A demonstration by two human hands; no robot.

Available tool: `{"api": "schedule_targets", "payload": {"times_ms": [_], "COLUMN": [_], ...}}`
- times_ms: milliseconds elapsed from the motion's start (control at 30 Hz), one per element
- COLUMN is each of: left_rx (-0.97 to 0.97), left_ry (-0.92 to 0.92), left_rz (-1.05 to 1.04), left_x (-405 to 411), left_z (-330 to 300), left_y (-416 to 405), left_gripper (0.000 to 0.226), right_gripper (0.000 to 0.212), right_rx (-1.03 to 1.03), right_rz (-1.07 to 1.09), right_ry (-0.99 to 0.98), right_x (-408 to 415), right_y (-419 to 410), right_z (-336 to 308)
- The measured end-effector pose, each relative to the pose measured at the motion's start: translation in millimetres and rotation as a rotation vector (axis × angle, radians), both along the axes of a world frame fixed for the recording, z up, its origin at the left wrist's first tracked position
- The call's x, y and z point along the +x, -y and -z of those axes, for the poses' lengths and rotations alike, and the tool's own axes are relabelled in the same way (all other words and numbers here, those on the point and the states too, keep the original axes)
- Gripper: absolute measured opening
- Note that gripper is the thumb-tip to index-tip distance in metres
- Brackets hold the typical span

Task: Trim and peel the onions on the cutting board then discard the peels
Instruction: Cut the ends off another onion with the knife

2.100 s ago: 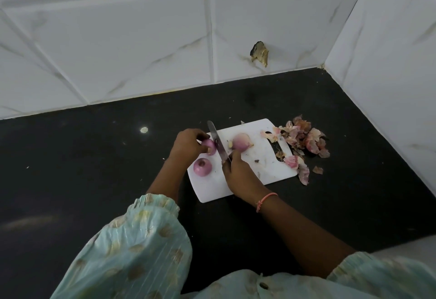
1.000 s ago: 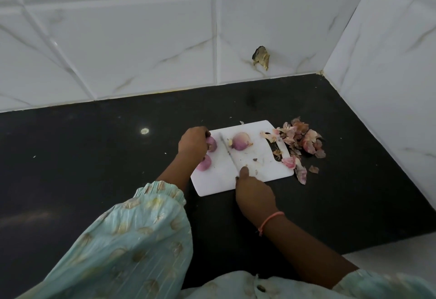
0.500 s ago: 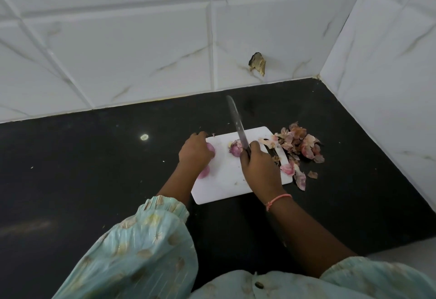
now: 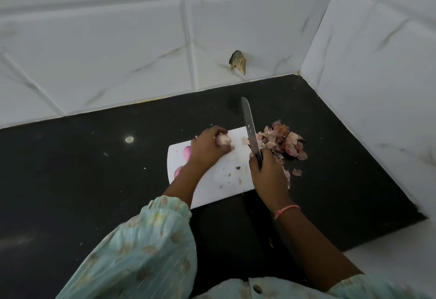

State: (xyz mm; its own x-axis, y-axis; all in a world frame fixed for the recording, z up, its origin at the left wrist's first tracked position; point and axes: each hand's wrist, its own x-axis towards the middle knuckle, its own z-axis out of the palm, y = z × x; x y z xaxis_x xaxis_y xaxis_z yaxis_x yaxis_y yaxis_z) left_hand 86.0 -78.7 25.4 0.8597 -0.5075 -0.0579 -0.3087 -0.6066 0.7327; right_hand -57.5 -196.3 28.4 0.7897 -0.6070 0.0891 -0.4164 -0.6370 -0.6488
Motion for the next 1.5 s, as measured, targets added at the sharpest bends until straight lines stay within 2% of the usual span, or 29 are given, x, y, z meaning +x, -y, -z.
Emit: {"api": "schedule_targets", "payload": {"times_ms": [67, 100, 167, 267, 367, 500, 600, 767, 900, 1000, 1067, 1133, 1233, 1300, 1333, 1400, 1500], "left_rx": [-0.344, -0.451, -0.569, -0.664, -0.663, -0.644, -0.62, -0.467, -0.381, -0.353, -0.328, -0.34, -0.634, -0.885, -0.966, -1.022, -1.005], "left_ry": [-0.192, -0.264, -0.305, -0.242, -0.204, -0.27, -0.232, -0.18, -0.099, -0.036, -0.038, -0.161, -0.645, -0.985, -1.093, -1.186, -1.173], "left_rz": [-0.172, -0.256, -0.394, -0.505, -0.536, -0.551, -0.506, -0.434, -0.391, -0.305, -0.222, -0.187, -0.233, -0.305, -0.348, -0.393, -0.419], "left_x": [5.6, 7.4, 11.9, 10.2, 1.0, -2.5, -2.0, -1.2, -3.1, -8.3, -14.6, -23.6, -33.6, -37.9, -38.6, -39.0, -39.4], "left_z": [-11.6, -19.7, -28.5, -23.5, -4.7, 4.7, 2.7, 5.2, 2.3, 0.2, -2.0, -6.7, -12.5, -14.5, -13.4, -9.7, -4.4], "left_y": [-13.0, -18.4, -24.9, -29.4, -32.3, -33.2, -33.0, -31.4, -27.7, -23.7, -16.8, -11.8, -12.2, -14.1, -14.5, -14.0, -11.1], "left_gripper": [0.037, 0.035, 0.036, 0.036, 0.037, 0.037, 0.038, 0.045, 0.05, 0.049, 0.047, 0.043, 0.014, 0.036, 0.044, 0.055, 0.069], "right_gripper": [0.02, 0.021, 0.019, 0.02, 0.024, 0.029, 0.027, 0.025, 0.024, 0.023, 0.023, 0.026, 0.026, 0.025, 0.026, 0.028, 0.026], "right_rx": [0.022, 0.037, 0.078, 0.118, 0.047, -0.038, -0.049, -0.156, -0.196, -0.157, -0.012, 0.179, 0.354, 0.412, 0.458, 0.577, 0.62], "right_rz": [-0.036, -0.053, -0.118, -0.268, -0.338, -0.301, -0.18, 0.072, 0.01, -0.052, -0.069, -0.086, -0.067, -0.048, -0.031, 0.011, 0.039], "right_ry": [-0.031, -0.033, -0.027, -0.12, -0.212, -0.303, -0.295, -0.254, -0.24, -0.13, -0.08, -0.06, -0.022, 0.015, 0.04, 0.089, 0.112], "right_x": [-0.6, -0.3, 1.4, 8.5, 18.0, 22.5, 15.4, -3.4, -11.7, -15.3, -16.2, -18.3, -19.9, -18.8, -18.3, -15.5, -11.7], "right_y": [-3.4, -6.2, -14.5, -38.2, -62.1, -63.0, -41.1, 6.8, 10.7, -0.2, -9.1, -16.8, -20.1, -19.8, -19.9, -19.6, -19.4], "right_z": [-0.3, 0.1, -1.3, -2.2, 4.5, 14.2, 14.7, 9.5, 5.2, 5.7, 5.1, 4.9, 3.0, 3.5, 2.8, 3.2, 2.5]}}
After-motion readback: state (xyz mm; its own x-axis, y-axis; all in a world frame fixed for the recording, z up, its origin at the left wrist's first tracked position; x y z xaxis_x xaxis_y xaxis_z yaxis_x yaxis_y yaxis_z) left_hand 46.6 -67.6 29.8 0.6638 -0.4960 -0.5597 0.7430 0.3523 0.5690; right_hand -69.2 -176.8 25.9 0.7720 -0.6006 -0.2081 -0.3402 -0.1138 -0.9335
